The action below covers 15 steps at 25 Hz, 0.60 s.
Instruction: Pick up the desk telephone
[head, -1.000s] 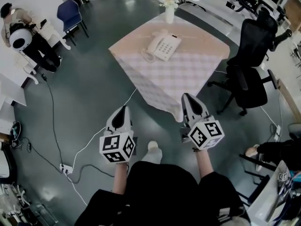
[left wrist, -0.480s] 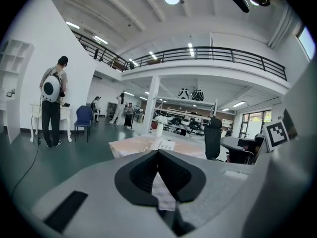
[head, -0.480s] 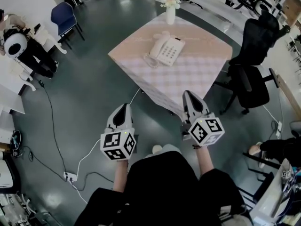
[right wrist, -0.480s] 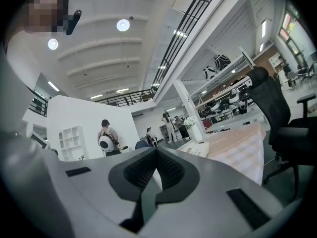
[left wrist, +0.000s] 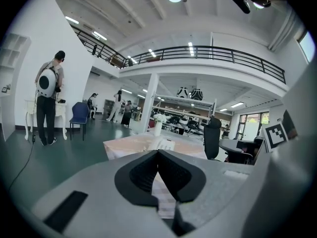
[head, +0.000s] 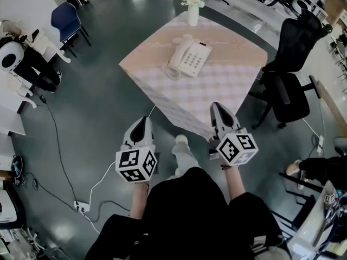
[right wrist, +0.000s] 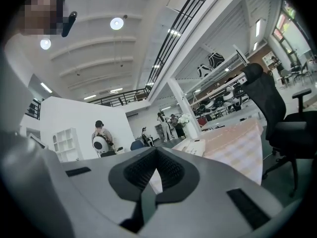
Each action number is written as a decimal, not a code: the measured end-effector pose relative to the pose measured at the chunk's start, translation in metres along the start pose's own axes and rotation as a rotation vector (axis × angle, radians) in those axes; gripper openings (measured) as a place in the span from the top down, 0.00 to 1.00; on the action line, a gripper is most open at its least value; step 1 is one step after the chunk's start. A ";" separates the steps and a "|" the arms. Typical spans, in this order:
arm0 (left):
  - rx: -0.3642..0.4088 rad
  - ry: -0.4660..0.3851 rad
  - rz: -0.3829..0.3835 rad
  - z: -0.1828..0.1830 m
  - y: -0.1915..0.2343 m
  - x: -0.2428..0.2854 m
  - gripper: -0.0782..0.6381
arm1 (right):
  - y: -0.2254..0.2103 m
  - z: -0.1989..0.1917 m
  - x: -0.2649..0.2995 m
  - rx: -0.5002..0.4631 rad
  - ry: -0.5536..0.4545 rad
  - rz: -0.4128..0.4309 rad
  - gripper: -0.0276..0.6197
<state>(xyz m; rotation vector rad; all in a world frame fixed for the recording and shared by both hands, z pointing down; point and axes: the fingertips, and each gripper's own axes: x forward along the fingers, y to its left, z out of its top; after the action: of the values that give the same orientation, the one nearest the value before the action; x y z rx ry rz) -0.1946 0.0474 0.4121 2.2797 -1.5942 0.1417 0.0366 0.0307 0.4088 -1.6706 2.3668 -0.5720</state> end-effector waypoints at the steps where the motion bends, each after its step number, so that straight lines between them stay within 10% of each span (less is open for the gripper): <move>1: 0.000 0.003 -0.001 0.000 0.002 0.006 0.89 | -0.003 0.000 0.006 0.007 -0.001 -0.005 0.97; 15: 0.006 0.036 -0.028 0.036 0.035 0.111 0.89 | -0.045 0.009 0.114 0.124 -0.015 -0.044 0.97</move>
<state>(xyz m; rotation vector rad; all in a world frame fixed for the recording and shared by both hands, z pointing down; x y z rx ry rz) -0.1910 -0.0745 0.4175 2.2901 -1.5447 0.1801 0.0391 -0.0912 0.4273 -1.6700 2.2398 -0.6958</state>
